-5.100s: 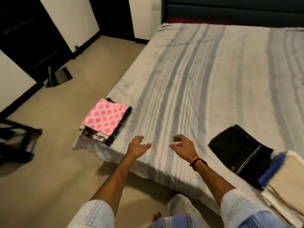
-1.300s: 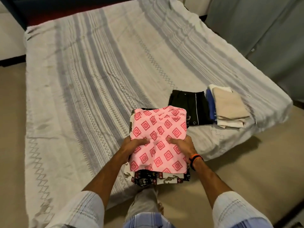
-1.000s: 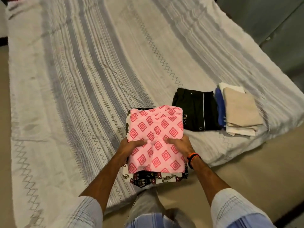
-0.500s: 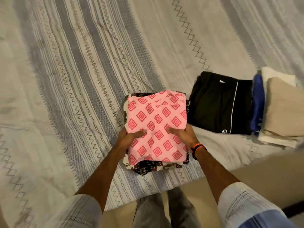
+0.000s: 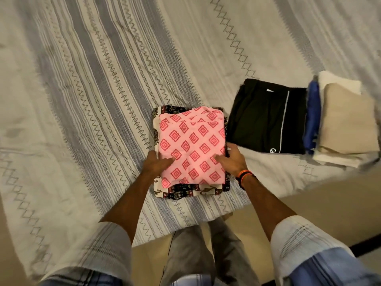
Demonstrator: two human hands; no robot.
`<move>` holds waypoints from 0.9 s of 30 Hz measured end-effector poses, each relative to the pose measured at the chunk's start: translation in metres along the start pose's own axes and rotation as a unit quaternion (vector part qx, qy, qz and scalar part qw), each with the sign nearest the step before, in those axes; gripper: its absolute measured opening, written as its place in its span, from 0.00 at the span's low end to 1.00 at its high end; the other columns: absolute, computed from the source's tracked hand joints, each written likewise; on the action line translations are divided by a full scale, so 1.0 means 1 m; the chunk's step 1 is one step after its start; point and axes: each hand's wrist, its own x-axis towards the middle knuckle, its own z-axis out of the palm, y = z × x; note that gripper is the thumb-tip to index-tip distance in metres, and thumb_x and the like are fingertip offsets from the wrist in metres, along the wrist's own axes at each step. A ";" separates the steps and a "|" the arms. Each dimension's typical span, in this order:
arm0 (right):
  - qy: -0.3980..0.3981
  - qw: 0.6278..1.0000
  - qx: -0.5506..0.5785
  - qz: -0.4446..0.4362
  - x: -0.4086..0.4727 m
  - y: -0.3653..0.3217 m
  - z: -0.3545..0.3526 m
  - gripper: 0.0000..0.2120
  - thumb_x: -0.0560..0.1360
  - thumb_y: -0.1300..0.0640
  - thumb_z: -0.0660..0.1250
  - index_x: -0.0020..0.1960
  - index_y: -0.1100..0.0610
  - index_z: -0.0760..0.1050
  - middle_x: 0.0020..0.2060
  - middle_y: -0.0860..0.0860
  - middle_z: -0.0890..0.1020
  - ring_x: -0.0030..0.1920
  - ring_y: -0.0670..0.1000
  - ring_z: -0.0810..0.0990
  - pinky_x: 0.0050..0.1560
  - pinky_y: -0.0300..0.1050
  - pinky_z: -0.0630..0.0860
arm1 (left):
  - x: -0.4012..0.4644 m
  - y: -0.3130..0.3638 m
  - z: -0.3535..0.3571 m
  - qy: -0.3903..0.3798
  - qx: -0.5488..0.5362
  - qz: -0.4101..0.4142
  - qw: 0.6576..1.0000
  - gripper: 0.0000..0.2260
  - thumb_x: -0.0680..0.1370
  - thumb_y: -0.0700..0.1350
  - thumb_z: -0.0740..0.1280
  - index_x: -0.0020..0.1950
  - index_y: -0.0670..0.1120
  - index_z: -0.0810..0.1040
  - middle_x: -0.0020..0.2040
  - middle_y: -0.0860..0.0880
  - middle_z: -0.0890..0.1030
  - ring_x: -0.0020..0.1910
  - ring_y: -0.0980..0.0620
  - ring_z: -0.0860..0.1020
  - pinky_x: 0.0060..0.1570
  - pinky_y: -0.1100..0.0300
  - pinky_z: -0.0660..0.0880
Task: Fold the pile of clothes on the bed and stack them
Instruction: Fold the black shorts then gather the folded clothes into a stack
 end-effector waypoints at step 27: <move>0.380 0.865 0.326 -0.045 -0.279 0.261 -0.250 0.16 0.73 0.60 0.73 0.59 0.56 0.75 0.49 0.48 0.81 0.46 0.47 0.81 0.41 0.27 0.73 | -0.331 0.107 0.379 -0.241 0.413 0.373 0.795 0.26 0.73 0.47 0.75 0.67 0.43 0.72 0.62 0.48 0.76 0.60 0.50 0.76 0.56 0.57 0.75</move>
